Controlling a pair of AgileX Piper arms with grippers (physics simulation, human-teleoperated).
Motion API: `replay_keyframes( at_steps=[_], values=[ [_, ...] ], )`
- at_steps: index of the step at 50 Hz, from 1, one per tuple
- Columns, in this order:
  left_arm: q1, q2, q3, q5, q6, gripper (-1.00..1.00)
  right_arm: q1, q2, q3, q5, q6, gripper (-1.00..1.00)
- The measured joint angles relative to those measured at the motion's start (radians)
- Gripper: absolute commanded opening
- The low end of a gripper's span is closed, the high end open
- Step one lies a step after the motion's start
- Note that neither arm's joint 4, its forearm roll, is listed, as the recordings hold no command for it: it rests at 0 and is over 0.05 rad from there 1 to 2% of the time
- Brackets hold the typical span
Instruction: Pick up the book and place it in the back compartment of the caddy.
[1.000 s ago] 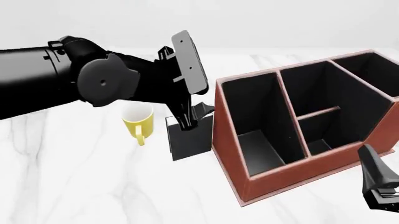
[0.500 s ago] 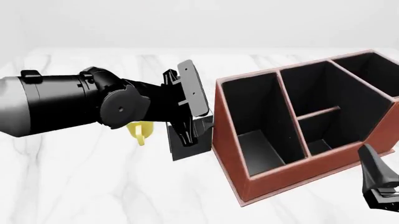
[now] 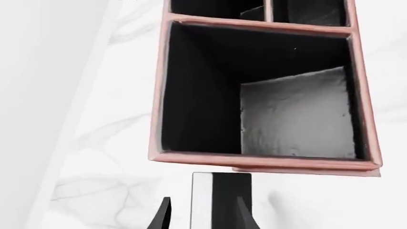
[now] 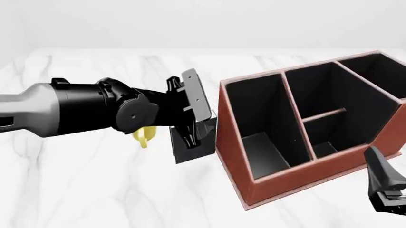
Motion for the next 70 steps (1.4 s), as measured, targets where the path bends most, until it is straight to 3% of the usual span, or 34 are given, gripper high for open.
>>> replay_keyframes(
  at_steps=[39,40,56,70],
  values=[
    [0.039,0.186,-0.008,-0.169,-0.093,1.00,-0.005,0.019,0.000,-0.017,0.001,1.00],
    [0.037,0.186,-0.008,-0.174,-0.101,-1.00,-0.005,0.019,0.000,-0.016,0.002,1.00],
    [0.029,0.148,0.026,-0.188,-0.250,-1.00,-0.013,0.030,0.000,-0.026,0.002,1.00],
    [0.054,-0.060,0.027,0.006,-0.361,-1.00,-0.017,0.028,0.000,-0.026,-0.003,1.00]
  ],
)
